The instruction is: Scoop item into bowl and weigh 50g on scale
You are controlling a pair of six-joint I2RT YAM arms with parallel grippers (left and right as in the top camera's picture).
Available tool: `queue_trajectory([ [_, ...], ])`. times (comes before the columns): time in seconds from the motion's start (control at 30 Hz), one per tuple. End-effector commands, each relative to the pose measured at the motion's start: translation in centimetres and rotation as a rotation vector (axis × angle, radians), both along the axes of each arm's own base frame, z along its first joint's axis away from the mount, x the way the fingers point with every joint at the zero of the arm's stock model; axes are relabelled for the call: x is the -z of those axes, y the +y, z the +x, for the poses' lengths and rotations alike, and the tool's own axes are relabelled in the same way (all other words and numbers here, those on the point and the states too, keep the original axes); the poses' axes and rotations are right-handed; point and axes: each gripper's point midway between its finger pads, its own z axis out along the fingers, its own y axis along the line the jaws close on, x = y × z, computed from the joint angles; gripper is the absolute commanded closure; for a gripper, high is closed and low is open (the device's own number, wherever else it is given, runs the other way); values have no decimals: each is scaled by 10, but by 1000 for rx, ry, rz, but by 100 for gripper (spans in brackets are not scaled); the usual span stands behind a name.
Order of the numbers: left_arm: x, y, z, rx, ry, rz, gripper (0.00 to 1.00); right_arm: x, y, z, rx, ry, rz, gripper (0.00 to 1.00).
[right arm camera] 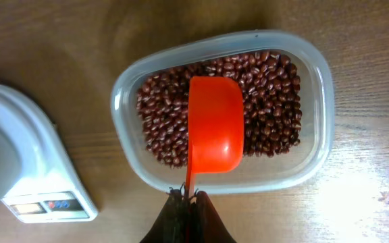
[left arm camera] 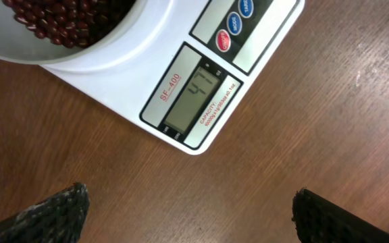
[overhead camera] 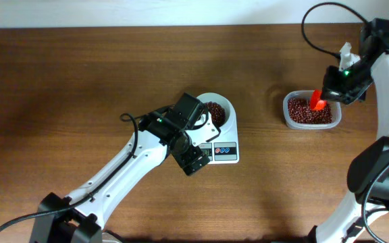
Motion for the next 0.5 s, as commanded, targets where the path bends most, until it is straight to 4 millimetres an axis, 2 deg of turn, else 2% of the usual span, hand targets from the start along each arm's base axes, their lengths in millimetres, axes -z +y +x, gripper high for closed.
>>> queue_trajectory([
  [0.0,0,1,-2,14,-4,5,1,27,13,-2,-18,32,-22,96],
  [0.1,0,1,-2,14,-4,5,1,40,23,3,-44,16,-25,96],
  [0.2,0,1,-2,14,-4,5,1,46,23,3,-47,15,-26,96],
  [0.47,0,1,-2,14,-4,5,1,5,-5,5,57,-28,83,96],
])
